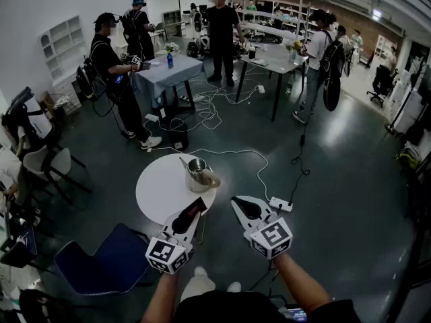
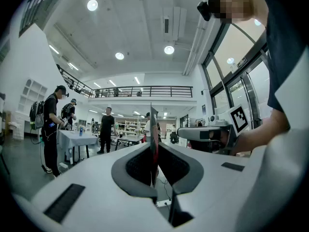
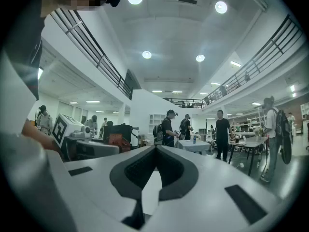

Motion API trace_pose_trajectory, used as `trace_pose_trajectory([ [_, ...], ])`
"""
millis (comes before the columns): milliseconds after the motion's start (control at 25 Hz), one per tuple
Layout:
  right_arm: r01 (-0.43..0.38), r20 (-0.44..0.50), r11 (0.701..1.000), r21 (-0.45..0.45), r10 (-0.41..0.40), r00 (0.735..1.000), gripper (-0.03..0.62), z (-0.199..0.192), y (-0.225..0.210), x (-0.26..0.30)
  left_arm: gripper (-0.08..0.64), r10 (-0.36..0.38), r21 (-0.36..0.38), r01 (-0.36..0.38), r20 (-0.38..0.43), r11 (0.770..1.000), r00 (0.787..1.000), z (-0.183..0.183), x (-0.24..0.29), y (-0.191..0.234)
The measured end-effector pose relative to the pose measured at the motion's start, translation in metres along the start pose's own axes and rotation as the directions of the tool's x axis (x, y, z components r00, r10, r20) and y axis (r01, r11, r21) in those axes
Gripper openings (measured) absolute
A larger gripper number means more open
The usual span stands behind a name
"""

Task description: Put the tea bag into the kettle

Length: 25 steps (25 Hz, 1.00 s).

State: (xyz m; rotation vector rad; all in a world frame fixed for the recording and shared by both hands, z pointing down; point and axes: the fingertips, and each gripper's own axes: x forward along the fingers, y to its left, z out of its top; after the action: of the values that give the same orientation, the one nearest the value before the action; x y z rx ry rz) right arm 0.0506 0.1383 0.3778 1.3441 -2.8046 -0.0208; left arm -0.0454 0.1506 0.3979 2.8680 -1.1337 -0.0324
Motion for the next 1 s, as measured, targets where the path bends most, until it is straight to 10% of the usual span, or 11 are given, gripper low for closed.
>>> trace_pose_trajectory([
  [1000, -0.009, -0.013, 0.999, 0.043, 0.01, 1.0, 0.018, -0.001, -0.013, 0.075, 0.04, -0.014, -0.017, 0.014, -0.003, 1.0, 1.0, 0.005, 0.022, 0.07],
])
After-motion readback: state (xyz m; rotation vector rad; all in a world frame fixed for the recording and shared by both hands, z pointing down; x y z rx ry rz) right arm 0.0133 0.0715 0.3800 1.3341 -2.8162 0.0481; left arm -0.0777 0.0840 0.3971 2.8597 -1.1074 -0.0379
